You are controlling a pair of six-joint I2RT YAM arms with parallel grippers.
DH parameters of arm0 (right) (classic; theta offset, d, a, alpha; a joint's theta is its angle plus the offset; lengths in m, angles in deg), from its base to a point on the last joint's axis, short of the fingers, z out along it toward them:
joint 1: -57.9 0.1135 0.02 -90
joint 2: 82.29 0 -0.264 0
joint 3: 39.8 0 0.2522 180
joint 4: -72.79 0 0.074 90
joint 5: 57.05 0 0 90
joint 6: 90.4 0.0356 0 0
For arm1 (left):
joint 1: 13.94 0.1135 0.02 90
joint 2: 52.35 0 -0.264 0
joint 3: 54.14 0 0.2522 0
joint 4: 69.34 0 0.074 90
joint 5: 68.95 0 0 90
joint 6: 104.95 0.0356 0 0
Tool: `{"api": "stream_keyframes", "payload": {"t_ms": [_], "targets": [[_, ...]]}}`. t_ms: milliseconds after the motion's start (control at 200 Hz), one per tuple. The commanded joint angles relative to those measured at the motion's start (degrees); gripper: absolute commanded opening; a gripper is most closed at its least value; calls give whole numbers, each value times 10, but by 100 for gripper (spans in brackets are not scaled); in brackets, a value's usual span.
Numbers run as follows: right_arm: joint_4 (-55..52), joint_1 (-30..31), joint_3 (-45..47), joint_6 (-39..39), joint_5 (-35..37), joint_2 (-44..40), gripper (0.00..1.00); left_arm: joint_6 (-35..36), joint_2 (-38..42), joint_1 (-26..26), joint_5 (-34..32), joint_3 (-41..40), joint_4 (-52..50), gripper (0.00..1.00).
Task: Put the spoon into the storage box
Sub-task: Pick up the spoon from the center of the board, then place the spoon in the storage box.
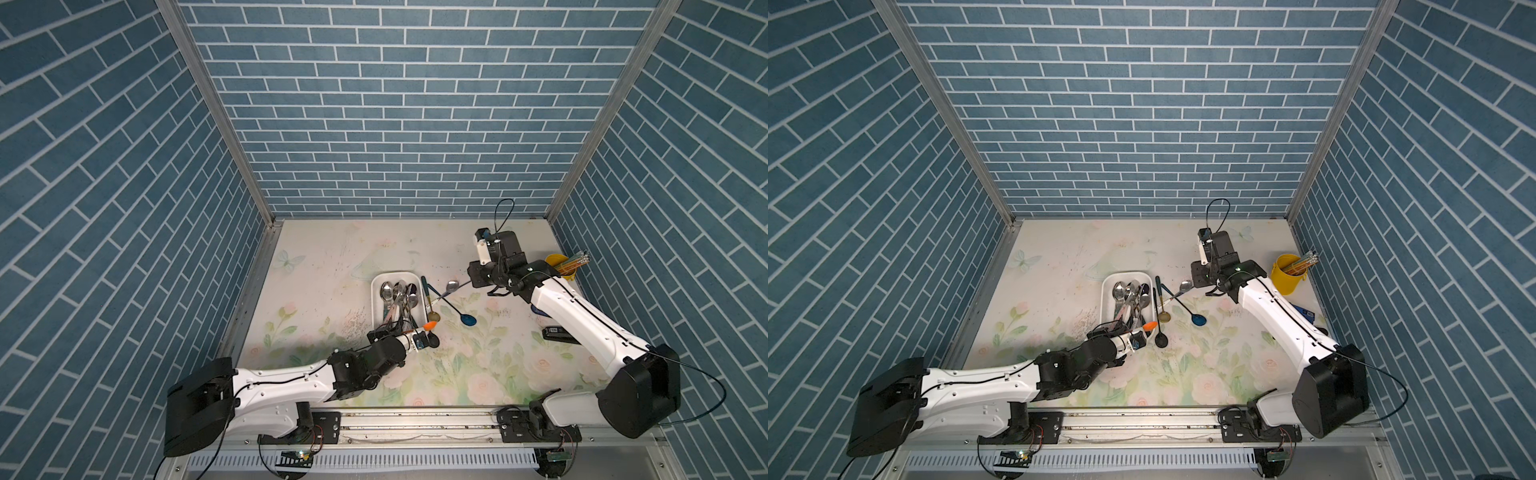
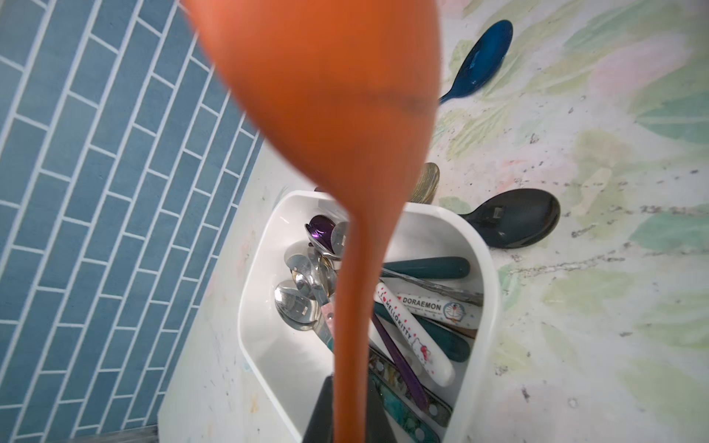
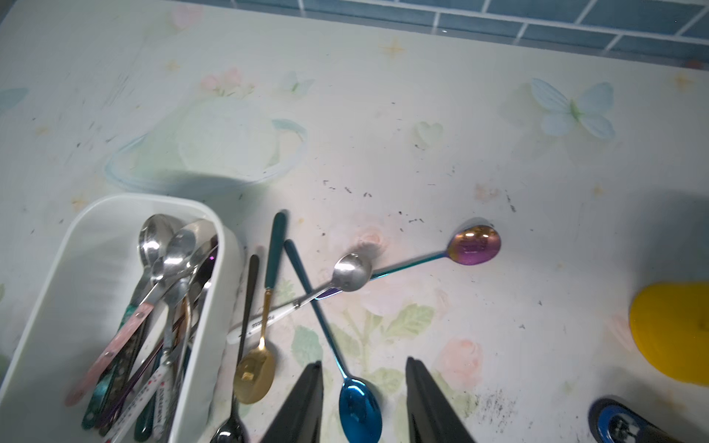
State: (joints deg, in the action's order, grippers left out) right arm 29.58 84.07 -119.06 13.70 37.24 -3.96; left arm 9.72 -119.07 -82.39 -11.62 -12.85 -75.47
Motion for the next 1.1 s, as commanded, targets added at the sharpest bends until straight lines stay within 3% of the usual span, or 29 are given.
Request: {"api": "stream_keyframes", "payload": {"t_ms": [0,240,610,1095], "targets": [[40,-23,38,59,7,-15,39,-80,2,0,5,15,-32,0],[63,-33,80,68,1,-18,39,-181,-55,45,17,60,-59,0],[85,-35,120,76,-10,-18,39,-321,-194,167,148,196,-131,0],[109,-35,160,104,-12,-7,39,-457,-322,211,205,301,-268,0]]}}
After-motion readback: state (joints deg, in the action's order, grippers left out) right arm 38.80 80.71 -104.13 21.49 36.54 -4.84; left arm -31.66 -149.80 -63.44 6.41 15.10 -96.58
